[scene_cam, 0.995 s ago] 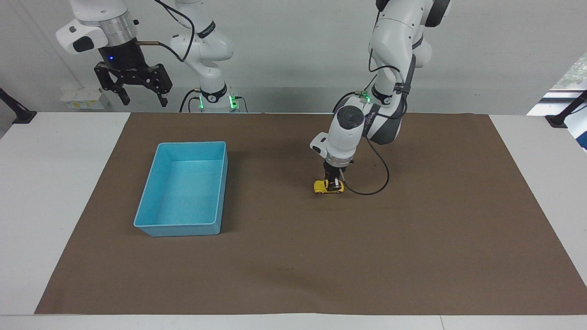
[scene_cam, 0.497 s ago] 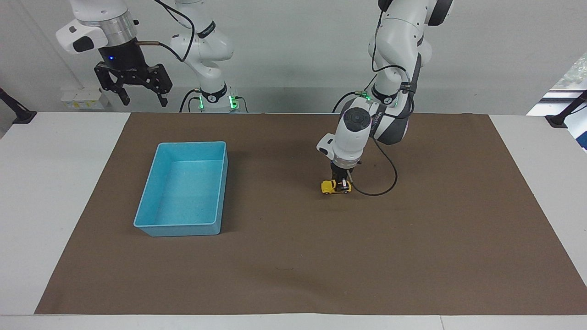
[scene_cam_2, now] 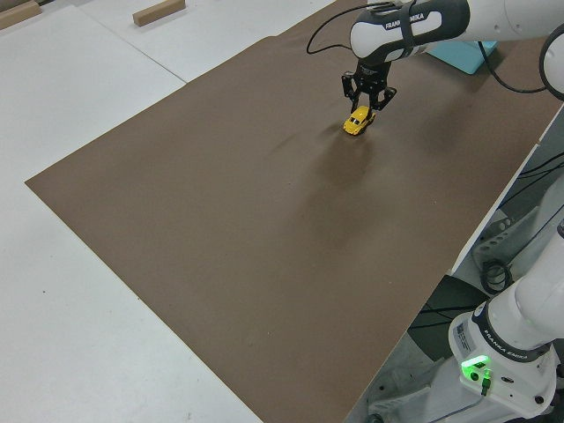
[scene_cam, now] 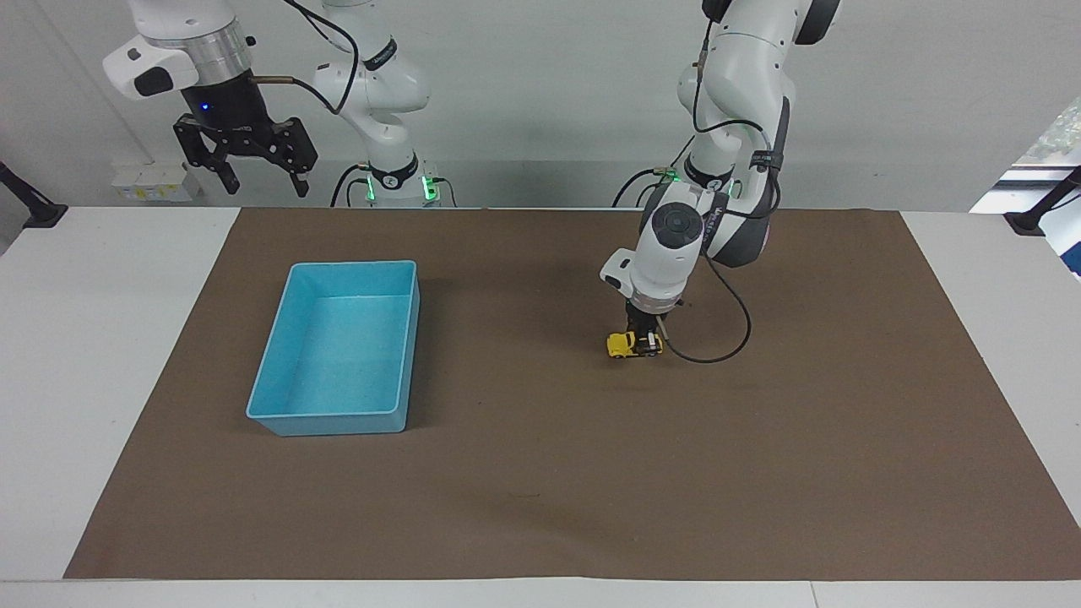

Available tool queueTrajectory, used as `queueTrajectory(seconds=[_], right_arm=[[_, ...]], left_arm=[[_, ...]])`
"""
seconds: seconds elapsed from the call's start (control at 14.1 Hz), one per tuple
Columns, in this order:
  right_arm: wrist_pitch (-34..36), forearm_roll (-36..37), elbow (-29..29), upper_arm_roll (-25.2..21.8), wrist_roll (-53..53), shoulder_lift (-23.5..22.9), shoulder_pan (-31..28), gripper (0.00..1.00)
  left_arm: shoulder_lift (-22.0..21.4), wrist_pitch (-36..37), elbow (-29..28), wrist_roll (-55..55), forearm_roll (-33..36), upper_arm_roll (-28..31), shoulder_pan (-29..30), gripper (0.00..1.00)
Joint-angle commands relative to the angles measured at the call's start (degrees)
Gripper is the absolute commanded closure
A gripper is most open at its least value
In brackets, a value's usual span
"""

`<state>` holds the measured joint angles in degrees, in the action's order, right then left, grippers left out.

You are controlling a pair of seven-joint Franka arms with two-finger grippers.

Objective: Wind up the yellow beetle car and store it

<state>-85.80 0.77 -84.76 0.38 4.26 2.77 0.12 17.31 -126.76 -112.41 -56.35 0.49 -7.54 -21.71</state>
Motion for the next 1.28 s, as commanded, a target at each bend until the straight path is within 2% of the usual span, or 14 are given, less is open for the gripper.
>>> queueTrajectory(seconds=[0.0, 0.36, 0.43, 0.5, 0.57, 0.85, 1.21], right_arm=[[0.6, 0.4, -0.4, 0.4, 0.0, 0.7, -0.6, 0.0], [0.6, 0.4, -0.4, 0.4, 0.0, 0.7, -0.6, 0.0], [0.6, 0.4, -0.4, 0.4, 0.0, 0.7, -0.6, 0.0], [0.6, 0.4, -0.4, 0.4, 0.0, 0.7, -0.6, 0.0], [0.6, 0.4, -0.4, 0.4, 0.0, 0.7, -0.6, 0.0], [0.6, 0.4, -0.4, 0.4, 0.0, 0.7, -0.6, 0.0], [0.6, 0.4, -0.4, 0.4, 0.0, 0.7, -0.6, 0.0]], left_arm=[[1.1, -2.2, -3.3, -2.5, 2.5, 0.1, 2.4, 1.0], [1.0, -2.1, -4.0, -6.0, 2.7, 0.1, 5.2, 1.0], [0.9, -2.0, -3.9, -6.0, 2.7, 0.1, 5.2, 0.97], [0.5, -1.9, -3.2, -5.4, 2.7, 0.0, 5.1, 0.27], [-0.3, -1.6, -2.7, -5.4, 2.7, 0.0, 4.4, 0.0], [-6.6, 4.4, -0.5, -5.2, 2.6, -0.1, 4.5, 0.0], [-8.9, 7.8, 2.8, -0.1, 2.6, 0.1, 9.0, 0.0]])
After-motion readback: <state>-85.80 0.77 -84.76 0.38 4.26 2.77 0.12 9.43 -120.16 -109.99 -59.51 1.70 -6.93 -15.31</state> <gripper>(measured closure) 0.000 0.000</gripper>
